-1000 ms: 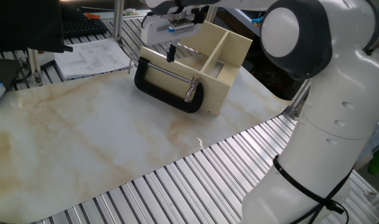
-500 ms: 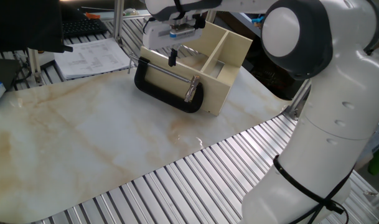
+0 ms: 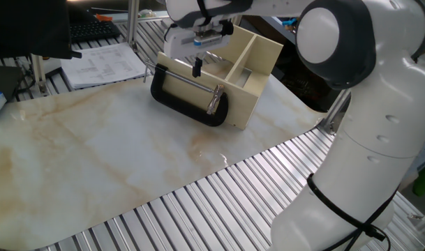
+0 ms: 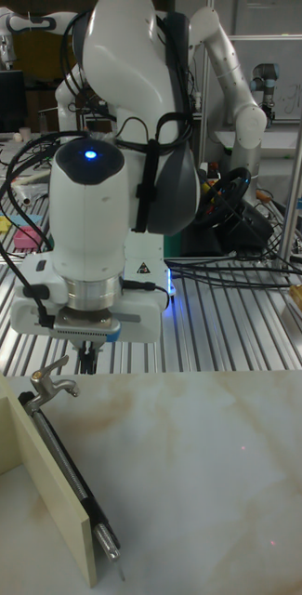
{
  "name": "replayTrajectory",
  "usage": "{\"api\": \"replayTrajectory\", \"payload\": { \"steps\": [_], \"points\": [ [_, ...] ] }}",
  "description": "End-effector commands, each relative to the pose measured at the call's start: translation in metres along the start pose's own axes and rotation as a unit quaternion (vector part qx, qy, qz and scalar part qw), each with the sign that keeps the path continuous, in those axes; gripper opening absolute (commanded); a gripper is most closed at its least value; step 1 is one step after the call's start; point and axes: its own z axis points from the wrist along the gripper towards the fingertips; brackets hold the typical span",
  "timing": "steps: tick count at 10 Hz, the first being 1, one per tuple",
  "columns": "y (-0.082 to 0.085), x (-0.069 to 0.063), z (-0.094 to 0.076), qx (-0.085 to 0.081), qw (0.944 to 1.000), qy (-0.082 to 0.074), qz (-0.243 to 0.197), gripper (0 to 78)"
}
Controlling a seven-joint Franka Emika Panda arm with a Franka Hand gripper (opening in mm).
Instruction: Turn on the water tap
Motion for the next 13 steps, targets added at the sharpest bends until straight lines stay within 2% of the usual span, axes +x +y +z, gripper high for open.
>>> {"api": "replayTrajectory", "payload": {
  "steps": [1,3,4,5,6,7,8,9,10,11,12,13],
  "points": [
    [-0.004,0.002,0.002,0.002,1.0000,-0.001,0.006,0.0],
    [-0.004,0.002,0.002,-0.001,0.9999,-0.002,0.010,0.0],
    [-0.004,0.002,0.002,0.000,0.9998,0.007,0.021,0.0],
    [-0.004,0.002,0.002,0.000,0.9997,0.008,0.022,0.0],
    [-0.004,0.002,0.002,-0.024,0.9991,0.001,0.034,0.0],
    [-0.004,0.002,0.002,-0.065,0.9969,-0.014,0.043,0.0],
    [-0.004,0.002,0.002,-0.060,0.9972,-0.027,0.037,0.0],
    [0.004,-0.003,0.006,-0.053,0.9973,-0.037,0.035,0.0],
    [0.006,-0.004,0.007,-0.053,0.9972,-0.038,0.036,0.0],
    [0.012,-0.007,0.016,-0.052,0.9971,-0.043,0.037,0.0],
    [0.012,-0.008,0.017,-0.050,0.9973,-0.039,0.038,0.0],
    [0.010,-0.007,0.017,-0.044,0.9979,-0.030,0.037,0.0]
  ]
}}
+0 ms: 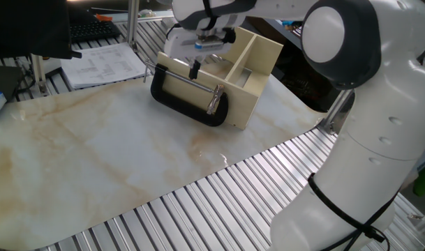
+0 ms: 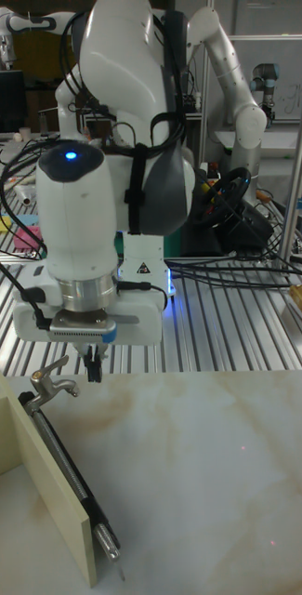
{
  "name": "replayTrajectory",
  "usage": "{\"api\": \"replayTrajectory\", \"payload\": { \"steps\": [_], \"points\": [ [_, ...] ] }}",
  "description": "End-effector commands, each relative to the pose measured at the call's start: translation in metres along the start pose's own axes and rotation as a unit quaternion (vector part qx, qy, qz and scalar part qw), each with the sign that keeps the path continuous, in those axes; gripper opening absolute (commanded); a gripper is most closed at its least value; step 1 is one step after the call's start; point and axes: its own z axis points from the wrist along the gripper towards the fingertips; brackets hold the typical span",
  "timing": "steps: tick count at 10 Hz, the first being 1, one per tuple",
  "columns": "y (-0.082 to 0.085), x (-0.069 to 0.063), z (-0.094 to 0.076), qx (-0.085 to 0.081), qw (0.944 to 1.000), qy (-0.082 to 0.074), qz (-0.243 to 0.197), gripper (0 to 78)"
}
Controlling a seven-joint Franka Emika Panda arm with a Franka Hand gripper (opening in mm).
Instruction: Turn on the water tap
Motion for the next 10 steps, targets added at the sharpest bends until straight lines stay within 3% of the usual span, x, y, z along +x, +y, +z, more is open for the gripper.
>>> {"api": "replayTrajectory", "payload": {
  "steps": [1,4,6,7,8,10],
  "points": [
    [-0.004,0.000,0.007,0.020,0.9997,0.016,-0.001,0.0],
    [-0.023,0.010,0.020,0.021,0.9996,0.019,-0.005,0.0],
    [-0.023,0.014,0.022,0.035,0.9983,0.045,-0.003,0.0],
    [-0.024,0.015,0.018,0.048,0.9976,0.050,-0.005,0.0],
    [-0.023,0.016,0.015,0.054,0.9973,0.049,-0.003,0.0],
    [-0.022,0.017,0.012,0.048,0.9982,0.037,-0.005,0.0]
  ]
}}
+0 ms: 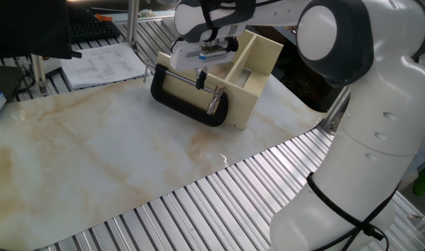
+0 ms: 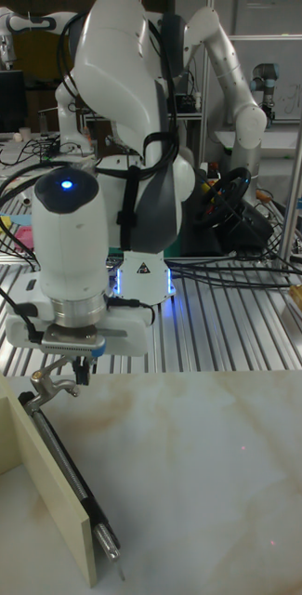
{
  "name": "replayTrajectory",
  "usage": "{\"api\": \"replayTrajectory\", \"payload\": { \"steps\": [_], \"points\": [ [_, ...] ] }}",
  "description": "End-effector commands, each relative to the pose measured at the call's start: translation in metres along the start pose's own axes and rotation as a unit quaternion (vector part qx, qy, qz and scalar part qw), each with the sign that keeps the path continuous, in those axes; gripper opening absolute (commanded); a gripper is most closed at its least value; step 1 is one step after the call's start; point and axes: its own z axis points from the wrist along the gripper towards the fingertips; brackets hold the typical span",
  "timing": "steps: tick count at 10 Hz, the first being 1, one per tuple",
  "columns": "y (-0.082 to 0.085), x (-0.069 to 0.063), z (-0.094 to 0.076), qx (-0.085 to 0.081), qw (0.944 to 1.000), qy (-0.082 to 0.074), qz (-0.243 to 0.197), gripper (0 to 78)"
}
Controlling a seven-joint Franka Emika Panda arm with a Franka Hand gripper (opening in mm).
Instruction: Turn on the water tap
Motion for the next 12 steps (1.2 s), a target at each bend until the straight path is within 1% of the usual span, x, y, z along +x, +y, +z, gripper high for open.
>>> {"api": "replayTrajectory", "payload": {
  "steps": [1,2,3,5,6,7,8,9,10,11,12],
  "points": [
    [-0.0002,0.0022,-0.0126,0.017,0.9998,-0.005,-0.001,0.0],
    [-0.0002,0.0022,-0.0126,0.013,0.9999,-0.008,-0.003,0.0],
    [-0.0002,0.0022,-0.0126,0.014,0.9999,-0.010,-0.004,0.0],
    [-0.0012,0.0020,-0.0126,0.018,0.9998,-0.008,-0.001,0.0],
    [-0.0014,0.0012,-0.0123,0.016,0.9998,-0.007,-0.003,0.0],
    [-0.0014,0.0011,-0.0122,0.009,0.9999,-0.011,0.000,0.0],
    [-0.0014,0.0011,-0.0122,0.000,0.9999,-0.011,0.005,0.0],
    [-0.0014,0.0011,-0.0122,0.000,0.9999,-0.011,0.005,0.0],
    [-0.0014,0.0011,-0.0122,-0.002,0.9997,-0.011,0.020,0.0],
    [-0.0014,0.0011,-0.0122,-0.013,0.9997,-0.014,0.014,0.0],
    [-0.0014,0.0011,-0.0122,-0.029,0.9995,-0.014,0.006,0.0]
  ]
}}
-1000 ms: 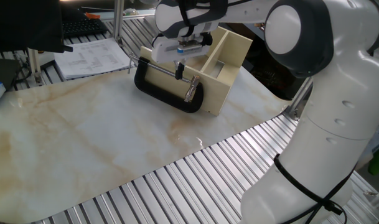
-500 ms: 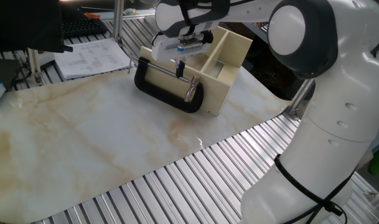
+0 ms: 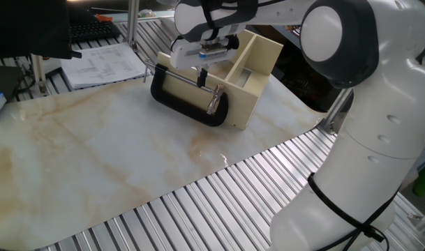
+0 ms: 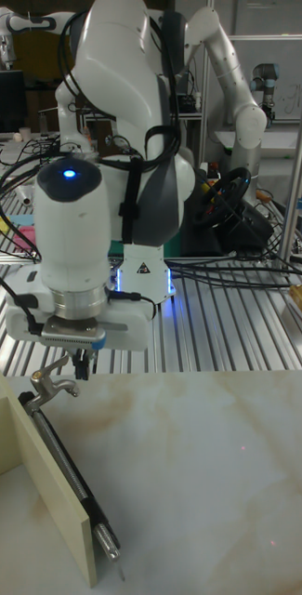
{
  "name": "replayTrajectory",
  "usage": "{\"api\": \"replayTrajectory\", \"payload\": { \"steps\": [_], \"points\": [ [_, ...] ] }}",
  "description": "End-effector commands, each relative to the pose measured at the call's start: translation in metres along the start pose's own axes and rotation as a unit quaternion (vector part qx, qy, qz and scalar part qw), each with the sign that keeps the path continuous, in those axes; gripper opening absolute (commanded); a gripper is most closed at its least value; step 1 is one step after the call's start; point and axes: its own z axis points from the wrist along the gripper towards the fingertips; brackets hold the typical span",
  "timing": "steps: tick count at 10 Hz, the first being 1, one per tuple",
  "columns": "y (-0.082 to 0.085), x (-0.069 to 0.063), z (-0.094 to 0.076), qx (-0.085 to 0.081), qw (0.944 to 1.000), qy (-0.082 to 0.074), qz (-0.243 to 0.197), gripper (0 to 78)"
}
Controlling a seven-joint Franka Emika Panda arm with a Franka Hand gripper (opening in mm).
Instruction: Turn on the water tap
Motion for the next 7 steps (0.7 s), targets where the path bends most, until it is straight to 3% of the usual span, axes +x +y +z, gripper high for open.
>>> {"api": "replayTrajectory", "payload": {
  "steps": [1,3,5,7],
  "points": [
    [-0.001,-0.002,-0.003,-0.031,0.9994,-0.013,0.003,0.0],
    [-0.006,-0.002,-0.003,-0.025,0.9996,-0.012,-0.006,0.0],
    [-0.022,0.000,0.002,-0.025,0.9995,-0.012,-0.014,0.0],
    [-0.024,0.004,0.002,-0.025,0.9996,-0.005,-0.006,0.0]
  ]
}}
